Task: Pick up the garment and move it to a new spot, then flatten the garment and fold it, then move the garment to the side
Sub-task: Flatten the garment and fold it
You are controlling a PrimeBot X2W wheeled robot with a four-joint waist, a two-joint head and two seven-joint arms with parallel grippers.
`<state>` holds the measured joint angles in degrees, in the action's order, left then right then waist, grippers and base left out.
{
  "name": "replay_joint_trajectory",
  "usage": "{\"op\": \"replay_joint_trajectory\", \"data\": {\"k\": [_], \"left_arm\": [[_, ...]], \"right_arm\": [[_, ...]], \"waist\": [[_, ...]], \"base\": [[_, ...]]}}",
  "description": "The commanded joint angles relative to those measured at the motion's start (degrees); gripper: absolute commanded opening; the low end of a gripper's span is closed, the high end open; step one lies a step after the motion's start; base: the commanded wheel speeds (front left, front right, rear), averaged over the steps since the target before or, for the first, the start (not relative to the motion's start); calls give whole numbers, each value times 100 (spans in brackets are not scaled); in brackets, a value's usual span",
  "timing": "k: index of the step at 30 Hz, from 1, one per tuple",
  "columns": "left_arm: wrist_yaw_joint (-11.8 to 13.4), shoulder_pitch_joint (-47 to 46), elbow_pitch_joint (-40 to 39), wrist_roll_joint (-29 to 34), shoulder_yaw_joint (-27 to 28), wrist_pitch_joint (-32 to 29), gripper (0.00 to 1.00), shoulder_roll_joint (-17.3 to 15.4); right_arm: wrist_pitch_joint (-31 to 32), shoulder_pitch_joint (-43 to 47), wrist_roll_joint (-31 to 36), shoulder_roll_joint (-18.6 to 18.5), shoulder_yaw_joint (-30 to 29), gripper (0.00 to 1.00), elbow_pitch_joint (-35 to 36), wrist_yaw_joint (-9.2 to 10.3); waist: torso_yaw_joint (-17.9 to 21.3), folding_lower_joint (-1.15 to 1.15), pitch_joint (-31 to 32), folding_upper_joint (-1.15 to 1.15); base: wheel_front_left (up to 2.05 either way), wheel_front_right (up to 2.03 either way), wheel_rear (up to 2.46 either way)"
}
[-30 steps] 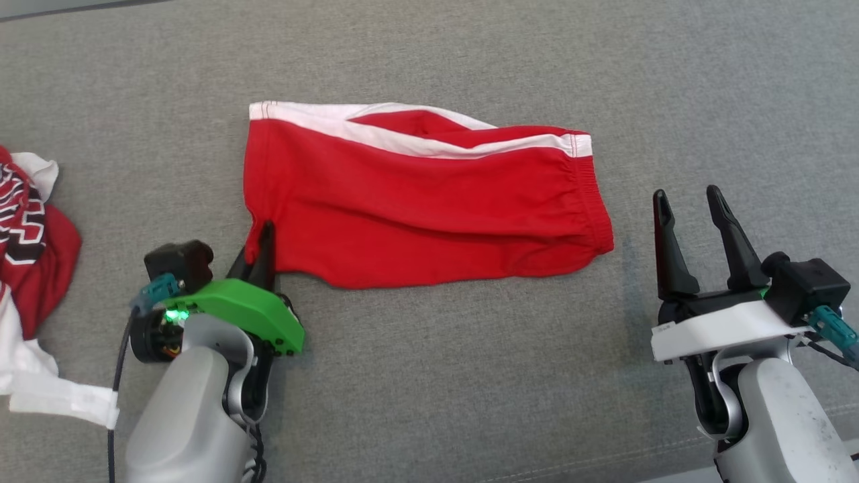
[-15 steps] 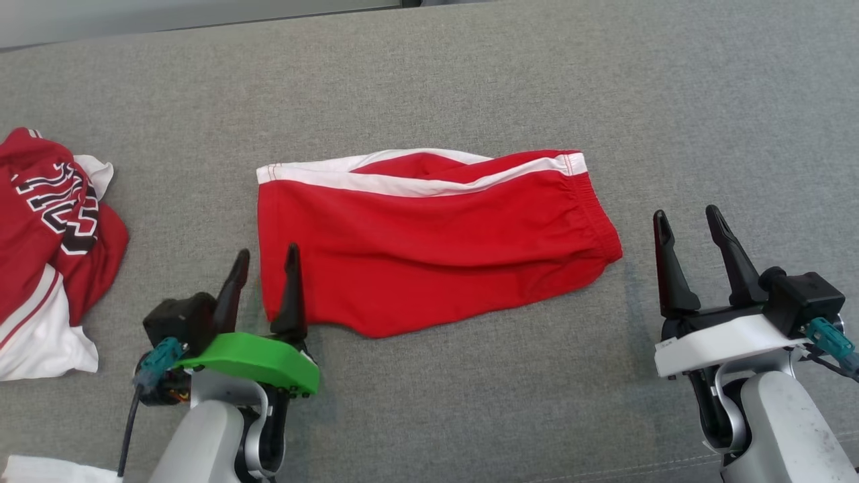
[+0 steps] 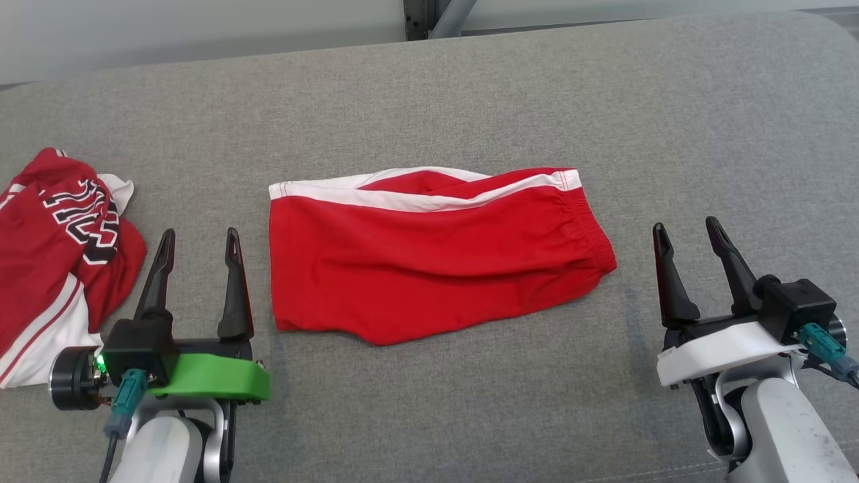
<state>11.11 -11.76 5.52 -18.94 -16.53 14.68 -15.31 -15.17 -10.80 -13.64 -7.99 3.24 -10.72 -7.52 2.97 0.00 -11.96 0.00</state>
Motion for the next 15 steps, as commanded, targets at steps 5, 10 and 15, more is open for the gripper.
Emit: {"op": "replay_joint_trajectory", "data": {"k": [5,10,15], "left_arm": [[112,242,-200,17,-16,-94,100,-73],[108,169,-232,23,-66,-141,100,-76],[80,-29,-233,54,-145,-162,100,-36]], "right_arm": [[-13,61,35,-44,-2,100,-67,6],[2,-63,14,-88,-22,100,-121,6],[100,-388,-19,-243,35,100,-343,6]], "waist": [[-33,0,38,0],[-107,0,-6,0],[-240,0,-138,0]], "base": [[0,0,0],[0,0,0],[0,0,0]]}}
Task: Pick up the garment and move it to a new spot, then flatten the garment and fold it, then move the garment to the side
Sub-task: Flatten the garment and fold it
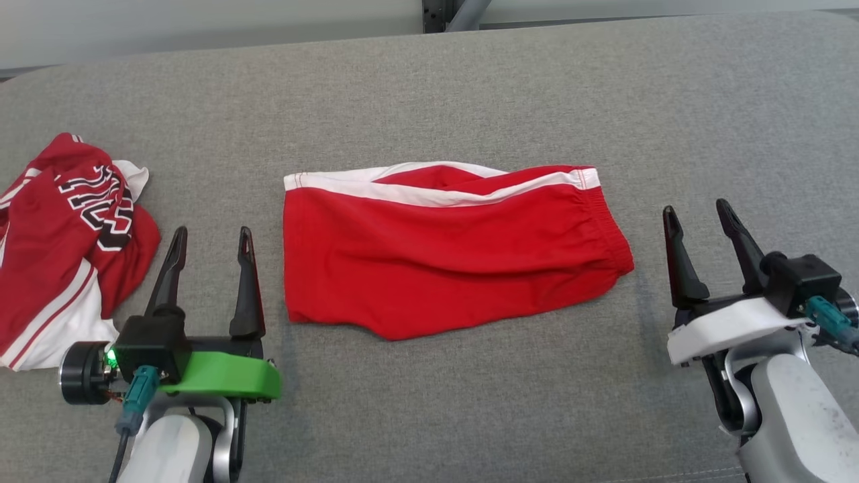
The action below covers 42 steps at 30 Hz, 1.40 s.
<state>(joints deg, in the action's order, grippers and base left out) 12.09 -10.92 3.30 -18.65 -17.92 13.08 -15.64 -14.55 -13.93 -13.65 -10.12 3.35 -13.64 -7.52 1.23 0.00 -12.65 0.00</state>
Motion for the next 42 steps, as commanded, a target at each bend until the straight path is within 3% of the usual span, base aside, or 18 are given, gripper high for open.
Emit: {"op": "replay_joint_trajectory", "data": {"k": [1,6,17,18,19,21,35,42], "left_arm": [[-25,-141,-10,34,-26,-3,100,7],[-43,-318,65,68,-125,27,100,101],[-69,-430,275,48,-166,113,100,203],[-65,-432,285,51,-165,118,100,203],[-61,-434,297,57,-165,125,100,198],[-56,-434,317,69,-162,129,100,182],[-32,-358,387,38,-227,154,100,163],[-22,-290,391,9,-274,93,100,136]], "right_arm": [[64,-156,-12,-67,71,100,-143,6],[169,-633,-147,-190,513,100,-854,6],[584,-1120,-826,-83,1412,100,-2290,5],[602,-1123,-906,-74,1494,96,-2345,4],[634,-1130,-988,-75,1578,59,-2389,3],[600,-1171,-1145,-98,1701,0,-2425,3],[233,-987,-1931,-840,1414,0,-2380,9],[547,-1101,-2441,-827,1739,0,-1328,6]], "waist": [[-103,0,-108,0],[-296,0,-320,0],[-448,0,-486,0],[-442,0,-489,0],[-434,0,-491,0],[-408,0,-487,0],[-228,0,-306,0],[-172,0,-213,0]], "base": [[0,0,0],[0,0,0],[0,0,0],[0,0,0],[0,0,0],[0,0,0],[0,0,0],[0,0,0]]}}
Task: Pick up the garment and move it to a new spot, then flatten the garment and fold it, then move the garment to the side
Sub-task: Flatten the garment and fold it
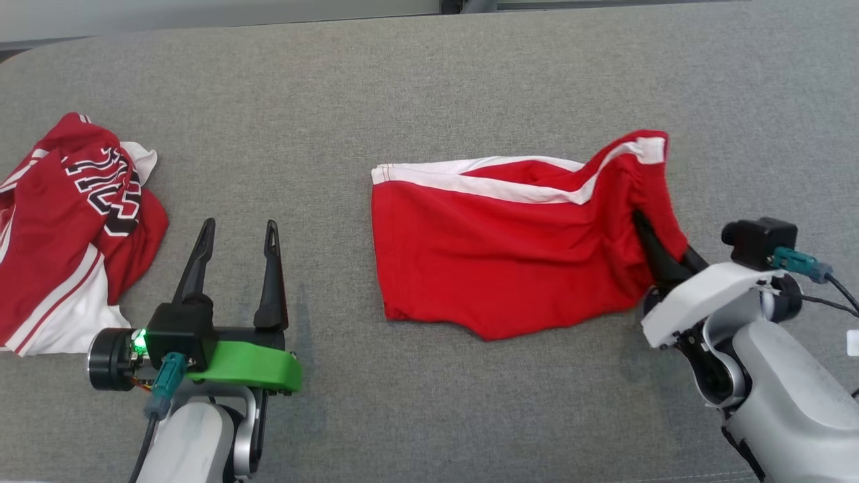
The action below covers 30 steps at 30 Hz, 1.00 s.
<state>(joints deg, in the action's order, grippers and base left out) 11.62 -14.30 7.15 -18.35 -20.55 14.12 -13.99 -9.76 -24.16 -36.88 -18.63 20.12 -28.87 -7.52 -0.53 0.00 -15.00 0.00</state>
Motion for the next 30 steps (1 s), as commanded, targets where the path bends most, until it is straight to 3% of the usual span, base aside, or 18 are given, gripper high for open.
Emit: {"op": "replay_joint_trajectory", "data": {"k": [1,6,9,13,21,22,23,24,25,30], "left_arm": [[23,41,10,-21,-24,-18,100,-21],[-52,-77,40,-13,-154,-43,100,56],[-65,-140,62,8,-232,-39,100,112],[-92,-195,103,21,-292,-24,100,166],[-148,-297,221,-14,-418,21,100,328],[-151,-304,236,-12,-425,28,100,339],[-149,-308,250,-8,-427,36,100,348],[-145,-308,261,-6,-427,44,100,351],[-143,-307,276,-8,-421,51,100,345],[-132,-310,305,-4,-389,53,100,292]], "right_arm": [[155,-93,-210,28,131,0,403,6],[657,-177,-691,139,536,0,1263,6],[890,-260,-818,282,794,0,1425,5],[974,-368,-864,497,1001,0,1285,5],[652,-745,-875,958,1392,0,343,3],[612,-771,-906,978,1439,5,263,3],[568,-797,-923,988,1489,39,199,3],[526,-823,-953,996,1541,92,147,3],[469,-842,-976,1001,1597,100,112,3],[-77,-941,-974,905,1842,100,224,3]], "waist": [[-5,0,28,0],[-182,0,22,0],[-356,0,-22,0],[-550,0,-70,0],[-897,0,-214,0],[-906,0,-217,0],[-911,0,-215,0],[-911,0,-211,0],[-903,0,-204,0],[-793,0,-163,0]], "base": [[0,0,0],[0,0,0],[0,0,0],[0,0,0],[0,0,0],[0,0,0],[0,0,0],[0,0,0],[0,0,0],[0,0,0]]}}
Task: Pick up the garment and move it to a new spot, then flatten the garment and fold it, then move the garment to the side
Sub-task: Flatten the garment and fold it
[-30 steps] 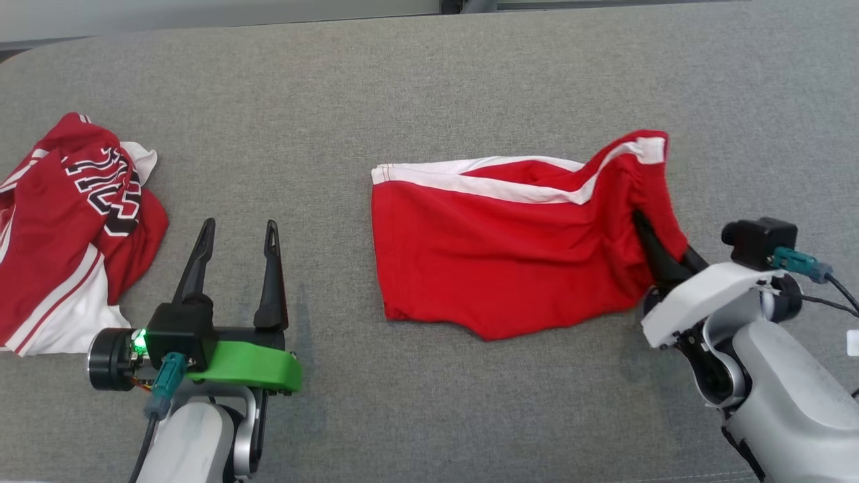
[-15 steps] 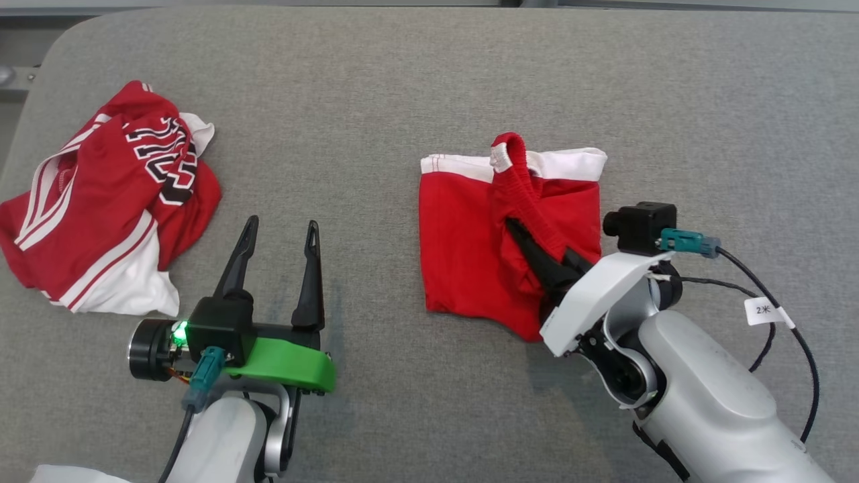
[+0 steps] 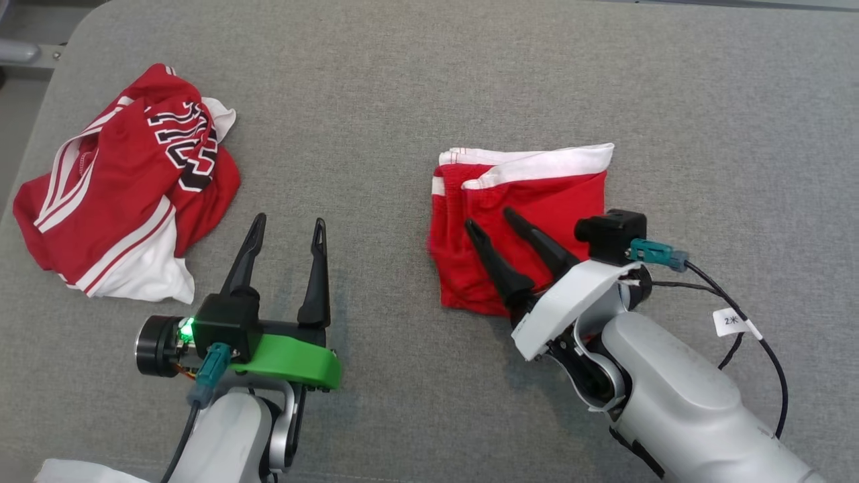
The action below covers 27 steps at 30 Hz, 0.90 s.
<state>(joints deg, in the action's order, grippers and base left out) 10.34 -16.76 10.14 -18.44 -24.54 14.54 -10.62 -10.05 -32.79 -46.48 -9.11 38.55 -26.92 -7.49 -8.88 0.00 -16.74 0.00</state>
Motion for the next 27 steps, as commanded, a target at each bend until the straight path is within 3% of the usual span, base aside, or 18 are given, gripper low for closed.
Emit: {"op": "replay_joint_trajectory", "data": {"k": [1,6,13,18,27], "left_arm": [[10,-65,18,26,17,14,100,-61],[54,31,25,-44,75,12,100,-111],[148,92,-95,-143,228,-12,100,-240],[202,176,-211,-177,347,-42,100,-359],[216,313,-342,-216,348,-156,100,-490]], "right_arm": [[-177,-84,45,-100,20,100,81,0],[-507,87,535,-314,-325,100,416,0],[-527,855,1841,-349,-2046,100,1411,0],[-528,1497,2388,-413,-2883,100,1736,0],[-530,2082,2715,-490,-3352,100,1917,0]], "waist": [[75,0,32,0],[269,0,172,0],[554,0,276,0],[738,0,326,0],[902,0,371,0]], "base": [[0,0,0],[0,0,0],[0,0,0],[0,0,0],[0,0,0]]}}
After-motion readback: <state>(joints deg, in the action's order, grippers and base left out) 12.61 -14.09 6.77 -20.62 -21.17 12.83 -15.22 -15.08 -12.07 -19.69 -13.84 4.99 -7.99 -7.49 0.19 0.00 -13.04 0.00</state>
